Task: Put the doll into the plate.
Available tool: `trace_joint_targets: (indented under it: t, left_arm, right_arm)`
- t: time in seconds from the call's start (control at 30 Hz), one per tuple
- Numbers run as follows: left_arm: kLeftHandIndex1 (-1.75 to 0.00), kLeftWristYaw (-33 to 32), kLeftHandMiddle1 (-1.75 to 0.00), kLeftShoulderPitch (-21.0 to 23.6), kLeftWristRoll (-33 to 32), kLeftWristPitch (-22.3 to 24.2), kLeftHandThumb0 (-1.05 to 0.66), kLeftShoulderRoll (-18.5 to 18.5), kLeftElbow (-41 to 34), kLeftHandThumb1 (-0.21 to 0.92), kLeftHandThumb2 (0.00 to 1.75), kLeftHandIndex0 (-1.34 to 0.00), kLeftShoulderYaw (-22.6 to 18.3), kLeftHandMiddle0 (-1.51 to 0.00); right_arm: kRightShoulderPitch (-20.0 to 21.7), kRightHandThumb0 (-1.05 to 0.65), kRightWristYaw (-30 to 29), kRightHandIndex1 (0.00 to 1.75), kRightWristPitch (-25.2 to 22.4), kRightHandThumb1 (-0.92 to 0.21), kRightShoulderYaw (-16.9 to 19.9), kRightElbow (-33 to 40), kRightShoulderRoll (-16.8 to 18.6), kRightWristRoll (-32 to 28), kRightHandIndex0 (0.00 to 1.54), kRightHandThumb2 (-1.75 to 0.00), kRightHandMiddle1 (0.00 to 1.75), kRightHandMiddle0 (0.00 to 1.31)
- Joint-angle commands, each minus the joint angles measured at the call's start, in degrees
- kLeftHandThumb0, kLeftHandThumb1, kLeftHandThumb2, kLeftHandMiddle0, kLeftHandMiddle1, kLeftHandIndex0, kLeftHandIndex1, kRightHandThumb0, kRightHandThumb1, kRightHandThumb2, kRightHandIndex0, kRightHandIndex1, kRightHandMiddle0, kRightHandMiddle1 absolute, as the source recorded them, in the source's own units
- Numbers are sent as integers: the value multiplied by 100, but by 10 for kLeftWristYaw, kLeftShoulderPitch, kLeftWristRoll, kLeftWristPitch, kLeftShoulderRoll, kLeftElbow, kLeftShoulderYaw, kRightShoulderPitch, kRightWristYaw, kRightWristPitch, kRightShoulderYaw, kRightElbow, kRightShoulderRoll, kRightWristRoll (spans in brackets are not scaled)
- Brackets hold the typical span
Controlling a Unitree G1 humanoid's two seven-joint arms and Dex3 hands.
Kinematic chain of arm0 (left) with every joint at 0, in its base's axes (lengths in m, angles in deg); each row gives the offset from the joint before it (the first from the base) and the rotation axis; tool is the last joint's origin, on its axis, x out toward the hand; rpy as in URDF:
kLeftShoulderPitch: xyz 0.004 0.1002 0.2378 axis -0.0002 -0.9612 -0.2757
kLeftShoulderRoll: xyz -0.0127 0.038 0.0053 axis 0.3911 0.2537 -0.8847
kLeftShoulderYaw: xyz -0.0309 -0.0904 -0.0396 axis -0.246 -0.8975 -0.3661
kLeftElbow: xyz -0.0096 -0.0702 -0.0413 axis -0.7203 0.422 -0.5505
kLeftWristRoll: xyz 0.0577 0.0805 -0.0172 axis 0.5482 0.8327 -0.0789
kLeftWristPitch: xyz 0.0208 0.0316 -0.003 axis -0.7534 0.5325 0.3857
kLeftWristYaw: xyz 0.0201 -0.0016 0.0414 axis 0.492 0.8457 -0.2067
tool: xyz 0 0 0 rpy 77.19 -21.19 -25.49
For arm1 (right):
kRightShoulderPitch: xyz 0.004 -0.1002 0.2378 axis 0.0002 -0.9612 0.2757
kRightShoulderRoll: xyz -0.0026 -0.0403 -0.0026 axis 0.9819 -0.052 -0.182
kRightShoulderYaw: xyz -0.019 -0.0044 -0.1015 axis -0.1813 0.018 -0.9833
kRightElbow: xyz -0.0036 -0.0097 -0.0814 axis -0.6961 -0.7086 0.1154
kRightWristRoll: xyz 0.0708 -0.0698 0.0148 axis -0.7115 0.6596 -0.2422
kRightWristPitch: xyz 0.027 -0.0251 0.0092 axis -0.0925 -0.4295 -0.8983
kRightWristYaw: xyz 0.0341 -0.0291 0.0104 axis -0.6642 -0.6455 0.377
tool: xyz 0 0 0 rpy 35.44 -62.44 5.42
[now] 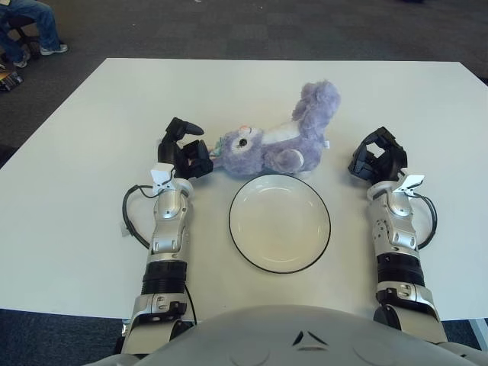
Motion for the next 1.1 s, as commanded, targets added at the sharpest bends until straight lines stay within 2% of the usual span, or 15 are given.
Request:
trace_joint_targets:
  t: [0.0,0.47,0.63,0.77,0.9,1.0,1.03,1.07]
  left_arm:
    - [-175,-2,-175,-25,0,-3,-48,1,27,32,131,-61,-4,-127]
    - [-175,-5,-175,-22,-2,-15,-47,-2,29,33,130,-60,-7,-127]
    - [-175,-12,-175,-19,1,-40,-47,-6,33,33,130,-60,-9,-125]
    - [-175,-21,-175,-13,6,-94,-47,-11,42,34,129,-59,-13,-123]
    - [-175,-21,-175,-11,14,-140,-44,-8,49,43,117,-52,-12,-116]
    - [-175,-33,-175,-9,46,-149,-41,2,46,59,96,-40,-8,-109]
    - [-175,-37,-175,-9,53,-150,-39,4,46,71,81,-33,-8,-104]
    - [-175,-41,-175,-9,63,-148,-38,6,43,75,75,-31,-7,-103]
  right_arm:
    - [10,-52,5,175,2,-22,2,-6,-7,-4,120,-143,175,69]
    - [11,-52,4,175,0,-23,4,-5,-4,-5,119,-142,175,69]
    - [11,-52,7,175,1,-23,4,-5,-4,-9,119,-142,175,69]
    - [11,-52,13,175,1,-23,5,-6,-4,-13,119,-142,175,68]
    - [8,-51,17,175,2,-23,5,-2,-3,-15,119,-142,175,68]
    - [5,-51,20,175,2,-24,5,2,-2,-17,119,-141,175,68]
    - [5,-51,20,175,2,-24,5,3,-1,-17,119,-141,175,68]
    - [4,-51,21,175,2,-24,5,4,-1,-18,118,-141,175,68]
